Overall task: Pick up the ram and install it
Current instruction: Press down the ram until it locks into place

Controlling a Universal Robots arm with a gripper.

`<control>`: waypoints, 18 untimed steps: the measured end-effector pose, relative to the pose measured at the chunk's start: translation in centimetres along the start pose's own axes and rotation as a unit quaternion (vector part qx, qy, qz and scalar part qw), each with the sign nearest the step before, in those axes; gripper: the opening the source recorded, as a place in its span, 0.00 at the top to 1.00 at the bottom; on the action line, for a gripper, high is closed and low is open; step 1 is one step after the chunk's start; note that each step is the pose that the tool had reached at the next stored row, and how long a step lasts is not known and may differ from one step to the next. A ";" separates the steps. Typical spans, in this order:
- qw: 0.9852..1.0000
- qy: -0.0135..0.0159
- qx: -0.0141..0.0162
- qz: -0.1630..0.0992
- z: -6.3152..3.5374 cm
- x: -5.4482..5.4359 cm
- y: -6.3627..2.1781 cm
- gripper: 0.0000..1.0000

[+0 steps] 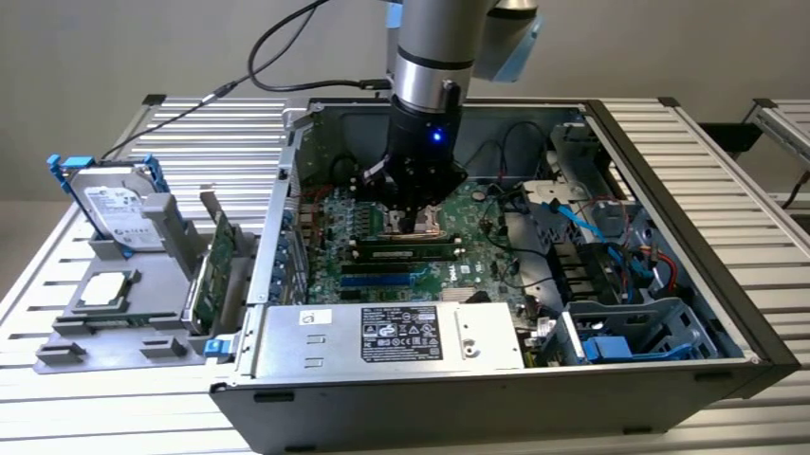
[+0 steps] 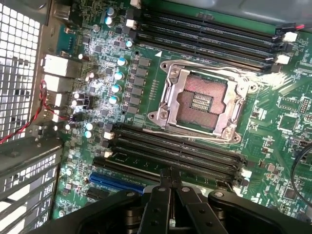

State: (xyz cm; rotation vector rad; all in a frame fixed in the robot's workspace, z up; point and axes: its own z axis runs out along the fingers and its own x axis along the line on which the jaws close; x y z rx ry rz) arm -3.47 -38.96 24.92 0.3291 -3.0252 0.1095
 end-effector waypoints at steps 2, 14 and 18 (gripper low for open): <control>1.000 -0.001 0.000 0.009 -0.01 0.0 0.00 0.89; 0.998 -0.008 0.002 0.067 -0.03 0.0 0.00 0.89; 0.997 -0.010 0.003 0.074 -0.06 0.0 -0.20 0.89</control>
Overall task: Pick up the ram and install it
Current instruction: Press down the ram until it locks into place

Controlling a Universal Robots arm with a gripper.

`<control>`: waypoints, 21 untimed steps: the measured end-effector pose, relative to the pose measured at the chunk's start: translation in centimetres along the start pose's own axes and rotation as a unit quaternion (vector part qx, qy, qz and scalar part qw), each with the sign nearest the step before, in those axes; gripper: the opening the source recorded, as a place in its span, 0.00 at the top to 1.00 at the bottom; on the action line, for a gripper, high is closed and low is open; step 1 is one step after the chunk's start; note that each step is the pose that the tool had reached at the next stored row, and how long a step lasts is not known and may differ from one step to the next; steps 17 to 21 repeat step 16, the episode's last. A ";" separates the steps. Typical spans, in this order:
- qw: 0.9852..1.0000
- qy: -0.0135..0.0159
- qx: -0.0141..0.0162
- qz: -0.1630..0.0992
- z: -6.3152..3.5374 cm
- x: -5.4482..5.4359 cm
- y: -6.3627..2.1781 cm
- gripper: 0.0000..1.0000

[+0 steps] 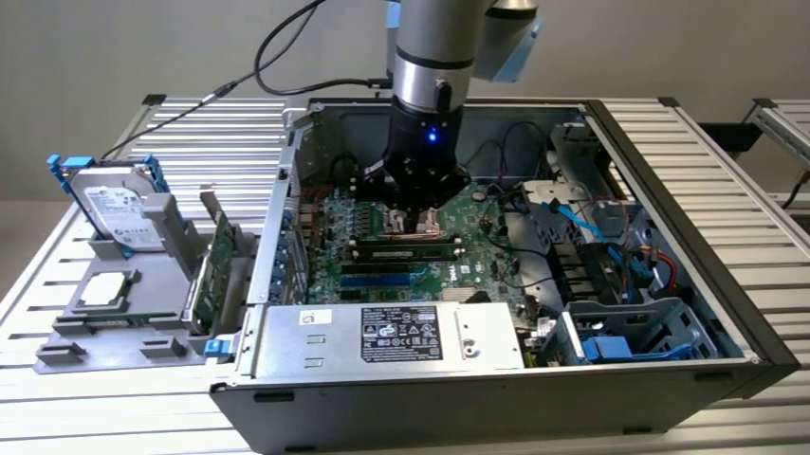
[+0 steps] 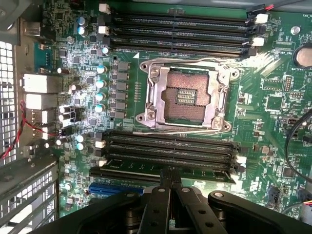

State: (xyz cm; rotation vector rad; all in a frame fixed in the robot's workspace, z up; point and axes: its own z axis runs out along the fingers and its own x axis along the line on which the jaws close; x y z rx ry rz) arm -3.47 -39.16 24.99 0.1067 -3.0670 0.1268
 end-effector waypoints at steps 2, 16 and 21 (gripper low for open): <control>1.000 0.000 0.000 0.000 -0.09 0.0 -0.54 0.89; 1.000 0.000 -0.002 0.002 -0.24 0.1 -1.73 0.89; 1.000 0.000 -0.002 0.002 -0.24 0.1 -1.73 0.89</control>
